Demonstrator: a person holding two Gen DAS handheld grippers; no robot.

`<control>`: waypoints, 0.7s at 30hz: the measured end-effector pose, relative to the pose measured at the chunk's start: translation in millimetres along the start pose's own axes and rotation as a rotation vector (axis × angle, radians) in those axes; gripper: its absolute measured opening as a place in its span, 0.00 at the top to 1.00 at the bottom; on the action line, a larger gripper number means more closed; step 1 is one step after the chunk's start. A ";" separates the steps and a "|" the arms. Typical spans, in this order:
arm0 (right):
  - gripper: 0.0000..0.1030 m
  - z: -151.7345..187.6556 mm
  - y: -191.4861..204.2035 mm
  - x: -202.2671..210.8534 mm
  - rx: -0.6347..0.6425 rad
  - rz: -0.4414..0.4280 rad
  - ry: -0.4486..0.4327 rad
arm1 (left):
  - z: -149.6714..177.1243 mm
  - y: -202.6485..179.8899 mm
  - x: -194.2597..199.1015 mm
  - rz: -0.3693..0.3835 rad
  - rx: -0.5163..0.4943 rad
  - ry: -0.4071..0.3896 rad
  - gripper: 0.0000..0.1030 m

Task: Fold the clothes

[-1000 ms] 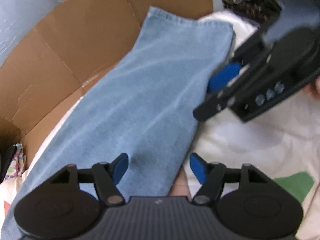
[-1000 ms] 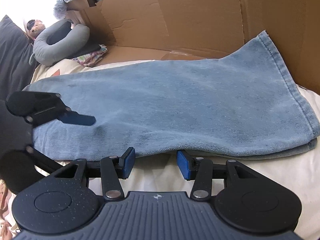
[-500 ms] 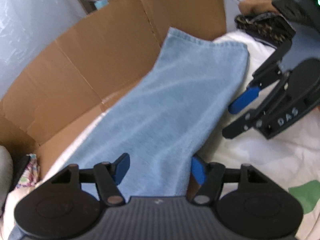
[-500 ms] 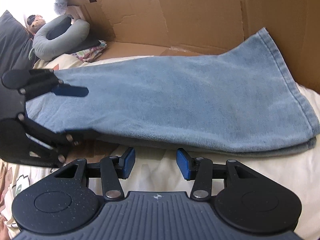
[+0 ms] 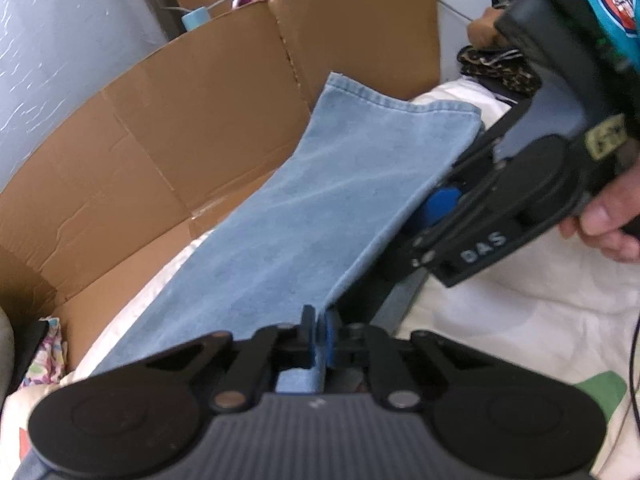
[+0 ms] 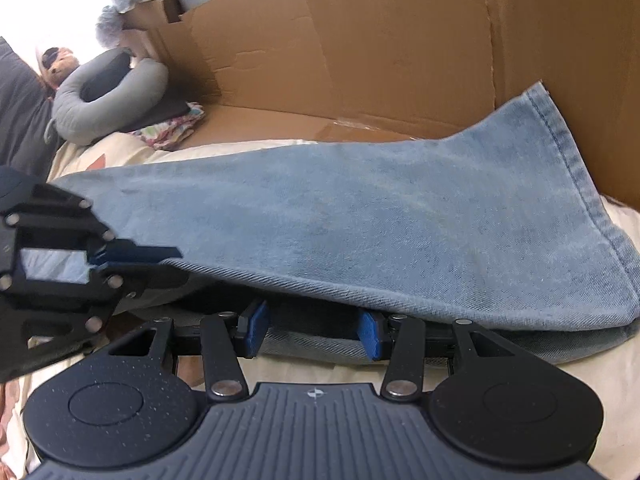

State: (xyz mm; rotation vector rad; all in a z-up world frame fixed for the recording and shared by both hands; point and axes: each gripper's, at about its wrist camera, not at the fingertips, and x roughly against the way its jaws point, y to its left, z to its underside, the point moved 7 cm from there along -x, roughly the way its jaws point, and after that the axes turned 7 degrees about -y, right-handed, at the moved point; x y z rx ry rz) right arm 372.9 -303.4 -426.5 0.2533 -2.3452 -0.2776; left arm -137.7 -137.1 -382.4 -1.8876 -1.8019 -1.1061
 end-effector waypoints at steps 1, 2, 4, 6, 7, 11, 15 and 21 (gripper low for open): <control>0.49 4.0 -1.4 -2.5 0.008 0.003 0.011 | 0.2 -0.1 -0.3 0.003 0.003 0.001 0.95; 0.49 8.4 -2.8 -5.0 0.018 0.006 0.023 | 0.4 -0.2 -0.6 0.006 0.005 0.002 0.95; 0.49 17.2 -4.7 -7.5 0.041 0.011 0.038 | 1.2 -0.2 -0.8 0.012 0.008 0.003 0.95; 0.49 22.4 -4.7 -3.9 0.060 0.006 0.029 | 2.1 -0.4 -1.8 0.017 0.012 0.005 0.95; 0.49 23.6 -4.4 -2.8 0.066 0.006 0.028 | 3.0 -1.5 -2.9 0.022 0.012 0.008 0.95; 0.49 28.1 -3.0 1.4 0.089 0.007 0.026 | 8.2 -11.4 -8.4 0.049 -0.002 0.021 0.95; 0.49 31.2 -2.7 5.6 0.101 0.005 0.026 | 16.7 -24.6 -15.1 0.078 -0.024 0.045 0.95; 0.49 37.6 -8.1 15.5 0.076 -0.007 0.049 | 31.5 -39.6 -25.3 0.088 -0.057 0.088 0.95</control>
